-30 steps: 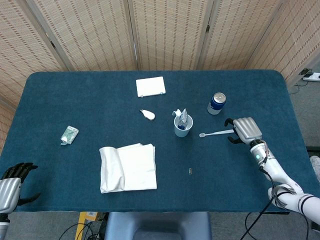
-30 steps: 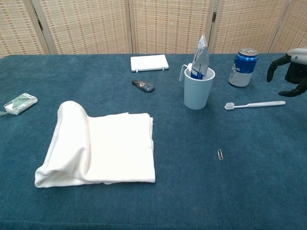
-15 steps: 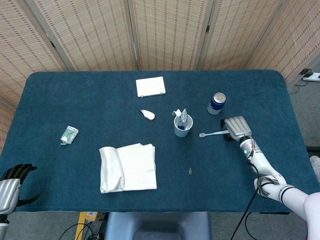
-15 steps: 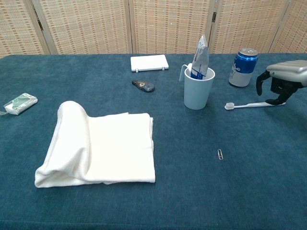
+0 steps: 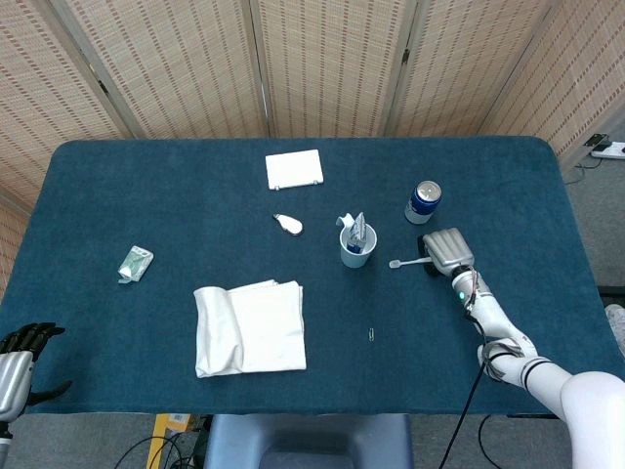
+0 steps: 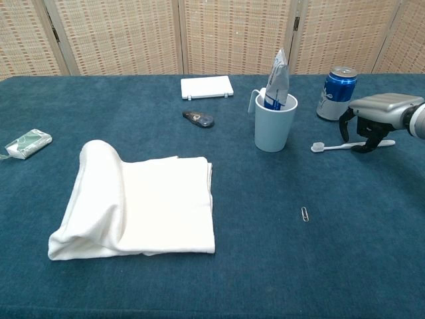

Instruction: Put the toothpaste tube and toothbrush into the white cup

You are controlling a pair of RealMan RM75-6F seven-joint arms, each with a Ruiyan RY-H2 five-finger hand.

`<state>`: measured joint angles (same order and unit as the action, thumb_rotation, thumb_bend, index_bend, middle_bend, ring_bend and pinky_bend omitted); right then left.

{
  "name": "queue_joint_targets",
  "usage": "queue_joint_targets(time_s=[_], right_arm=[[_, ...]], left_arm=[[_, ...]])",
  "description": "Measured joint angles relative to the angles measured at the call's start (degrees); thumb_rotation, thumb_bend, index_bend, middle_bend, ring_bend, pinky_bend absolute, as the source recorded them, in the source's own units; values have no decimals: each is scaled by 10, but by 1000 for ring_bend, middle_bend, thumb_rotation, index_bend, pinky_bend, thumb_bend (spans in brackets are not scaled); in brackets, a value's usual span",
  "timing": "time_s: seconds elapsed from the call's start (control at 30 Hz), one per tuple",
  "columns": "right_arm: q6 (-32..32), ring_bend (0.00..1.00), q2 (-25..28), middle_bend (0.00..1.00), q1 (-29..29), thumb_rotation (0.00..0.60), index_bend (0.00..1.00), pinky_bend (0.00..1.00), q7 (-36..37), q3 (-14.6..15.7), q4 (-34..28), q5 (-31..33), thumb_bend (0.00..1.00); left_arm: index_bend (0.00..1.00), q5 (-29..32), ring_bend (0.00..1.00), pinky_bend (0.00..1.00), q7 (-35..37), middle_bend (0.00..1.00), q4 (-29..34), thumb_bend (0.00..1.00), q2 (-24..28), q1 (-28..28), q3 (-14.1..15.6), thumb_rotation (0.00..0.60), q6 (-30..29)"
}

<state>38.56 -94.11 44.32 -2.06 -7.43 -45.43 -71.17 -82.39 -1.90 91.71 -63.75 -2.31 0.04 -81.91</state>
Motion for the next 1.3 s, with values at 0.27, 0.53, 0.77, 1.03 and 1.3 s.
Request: queue_joint_targets(time_s=[0.27,0.53,0.77,1.03,1.3], right_arm=[[-6,918,-9,937,4,600,528,1000,1,-2,10,-4,256],[-13,918,-15,937,4,600,562,1000,-3,-2,19,-2,259],[-12,918,-16,939,3,600,611,1000,-4,-4,22,-3,289],[20,921,4,943,-5,600,651,1000,18,-9,-11,-14,298],[78,931,62,958,-30,600,663,1000,83,-24,-109,-28,298]], left_arm=[[262,1,154,187,2,218,-3,190,-1,1,0,600,1],[262,2,154,187,5,218,-6,191,-2,2,0,600,0],[262,2,154,187,6,218,-8,189,-2,3,0,600,0],[262,2,154,187,6,218,-7,190,-1,4,0,600,0],[259,1,154,187,3,218,-3,191,0,3,0,600,0]])
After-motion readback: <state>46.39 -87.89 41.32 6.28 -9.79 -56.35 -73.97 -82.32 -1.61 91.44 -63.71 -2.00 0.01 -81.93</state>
